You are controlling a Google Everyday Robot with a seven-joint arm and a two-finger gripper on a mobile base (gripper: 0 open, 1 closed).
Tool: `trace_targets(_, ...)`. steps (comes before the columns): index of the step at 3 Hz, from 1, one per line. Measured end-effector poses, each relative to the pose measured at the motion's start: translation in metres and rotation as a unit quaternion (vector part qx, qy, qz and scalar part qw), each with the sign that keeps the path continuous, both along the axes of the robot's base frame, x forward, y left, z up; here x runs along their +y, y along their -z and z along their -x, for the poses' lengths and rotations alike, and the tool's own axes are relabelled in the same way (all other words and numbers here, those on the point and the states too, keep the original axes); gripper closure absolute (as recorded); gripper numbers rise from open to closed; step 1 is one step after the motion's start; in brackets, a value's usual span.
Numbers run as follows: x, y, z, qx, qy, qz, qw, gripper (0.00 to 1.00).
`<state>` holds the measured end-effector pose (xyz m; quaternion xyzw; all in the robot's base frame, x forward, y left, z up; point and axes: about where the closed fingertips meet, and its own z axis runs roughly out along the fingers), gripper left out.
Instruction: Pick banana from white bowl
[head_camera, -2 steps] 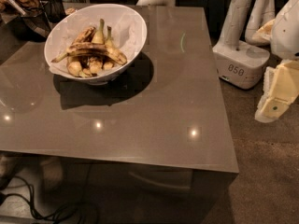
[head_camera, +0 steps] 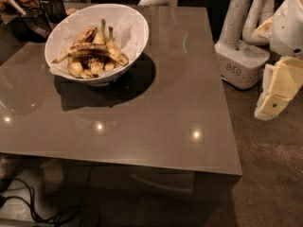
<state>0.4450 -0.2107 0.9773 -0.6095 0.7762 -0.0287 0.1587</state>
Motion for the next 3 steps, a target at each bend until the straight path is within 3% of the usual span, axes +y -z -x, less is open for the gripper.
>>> trace_targets(2, 0.036, 0.009, -0.043, 0.040, -0.023, 0.029, 0.9985, 0.00)
trace_targets(3, 0.041, 0.007, -0.048, 0.030, -0.027, 0.026, 0.9989, 0.00)
